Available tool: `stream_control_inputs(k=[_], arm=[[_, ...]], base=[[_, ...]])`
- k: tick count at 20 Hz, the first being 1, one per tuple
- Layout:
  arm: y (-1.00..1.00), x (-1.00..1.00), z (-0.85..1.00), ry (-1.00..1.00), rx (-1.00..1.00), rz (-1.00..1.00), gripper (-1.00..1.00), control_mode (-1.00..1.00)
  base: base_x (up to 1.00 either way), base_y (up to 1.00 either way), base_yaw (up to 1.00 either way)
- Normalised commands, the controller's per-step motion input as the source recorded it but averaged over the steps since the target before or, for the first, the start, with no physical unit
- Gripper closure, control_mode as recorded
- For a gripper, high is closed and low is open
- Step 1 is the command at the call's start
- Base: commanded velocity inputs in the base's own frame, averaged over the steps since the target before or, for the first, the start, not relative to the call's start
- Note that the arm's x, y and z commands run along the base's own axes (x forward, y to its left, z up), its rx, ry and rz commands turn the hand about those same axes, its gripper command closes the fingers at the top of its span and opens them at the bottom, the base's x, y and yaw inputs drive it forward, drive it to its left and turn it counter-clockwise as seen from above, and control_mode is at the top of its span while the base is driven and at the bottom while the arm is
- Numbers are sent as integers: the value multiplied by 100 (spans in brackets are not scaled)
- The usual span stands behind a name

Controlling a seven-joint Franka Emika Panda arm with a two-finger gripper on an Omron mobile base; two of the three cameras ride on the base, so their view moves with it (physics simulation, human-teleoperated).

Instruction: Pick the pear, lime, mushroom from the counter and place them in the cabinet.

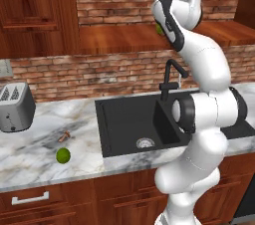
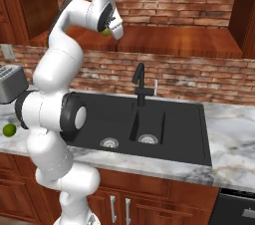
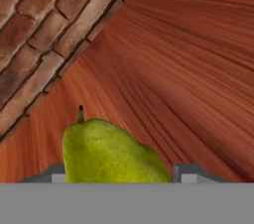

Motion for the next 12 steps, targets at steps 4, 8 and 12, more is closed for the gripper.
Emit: stream_control_inputs(k=[4,8,12], arm=[[0,85,-26,6,-10,0,100,-100],[0,75,-78,11,-15,0,100,-100],[0,46,-56,1,-10,0,-100,-100]], base=[[0,0,0],[0,0,0],[0,0,0]])
